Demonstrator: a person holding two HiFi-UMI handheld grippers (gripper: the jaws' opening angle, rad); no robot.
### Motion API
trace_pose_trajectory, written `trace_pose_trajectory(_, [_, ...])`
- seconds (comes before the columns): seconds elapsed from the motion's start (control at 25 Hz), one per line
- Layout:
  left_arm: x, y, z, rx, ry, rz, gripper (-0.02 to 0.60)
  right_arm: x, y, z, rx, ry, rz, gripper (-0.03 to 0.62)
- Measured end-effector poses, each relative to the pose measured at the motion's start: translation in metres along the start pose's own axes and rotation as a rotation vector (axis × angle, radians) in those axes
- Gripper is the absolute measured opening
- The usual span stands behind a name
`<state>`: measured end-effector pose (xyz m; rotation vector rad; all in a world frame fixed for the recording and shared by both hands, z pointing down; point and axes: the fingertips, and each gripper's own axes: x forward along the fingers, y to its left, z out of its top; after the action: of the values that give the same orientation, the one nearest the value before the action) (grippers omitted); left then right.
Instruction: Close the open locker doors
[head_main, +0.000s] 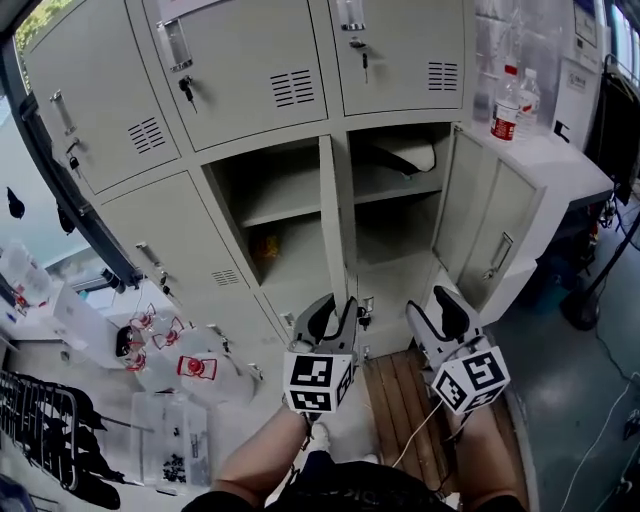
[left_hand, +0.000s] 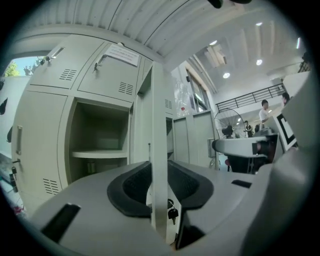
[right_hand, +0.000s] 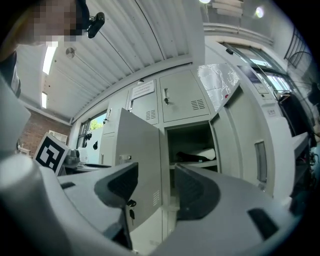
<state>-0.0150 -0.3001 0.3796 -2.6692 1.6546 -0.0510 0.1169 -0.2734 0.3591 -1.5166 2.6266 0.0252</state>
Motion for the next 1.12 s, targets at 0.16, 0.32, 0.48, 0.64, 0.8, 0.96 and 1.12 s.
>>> trace_pose_trajectory(0.16, [-0.011,0.019,-0.002,-0.01,0.004,0.044,0.095,0.008,0.013,-0.001,0.004,-0.003,0.027,0.216])
trace_pose_trajectory(0.32, [-0.018,0.036,-0.002,-0.015,0.005,0.068,0.095,0.017,0.024,-0.001,0.005,-0.003,0.044,0.216])
trace_pose_trajectory(0.48, [-0.023,0.051,-0.002,-0.019,0.004,0.083,0.094,0.029,0.034,-0.002,0.008,0.002,0.059,0.216])
trace_pose_trajectory(0.64, [-0.028,0.07,-0.002,-0.022,-0.001,0.105,0.091,0.046,0.045,-0.005,0.006,0.013,0.079,0.216])
trace_pose_trajectory(0.8, [-0.032,0.094,-0.003,-0.026,-0.002,0.136,0.095,0.066,0.058,-0.009,0.015,0.019,0.108,0.216])
trace_pose_trajectory(0.96, [-0.034,0.117,-0.003,-0.03,0.0,0.16,0.101,0.086,0.074,-0.013,0.015,0.027,0.139,0.216])
trace_pose_trajectory(1.12, [-0.034,0.137,-0.003,-0.032,-0.003,0.173,0.107,0.105,0.086,-0.016,0.019,0.032,0.158,0.216])
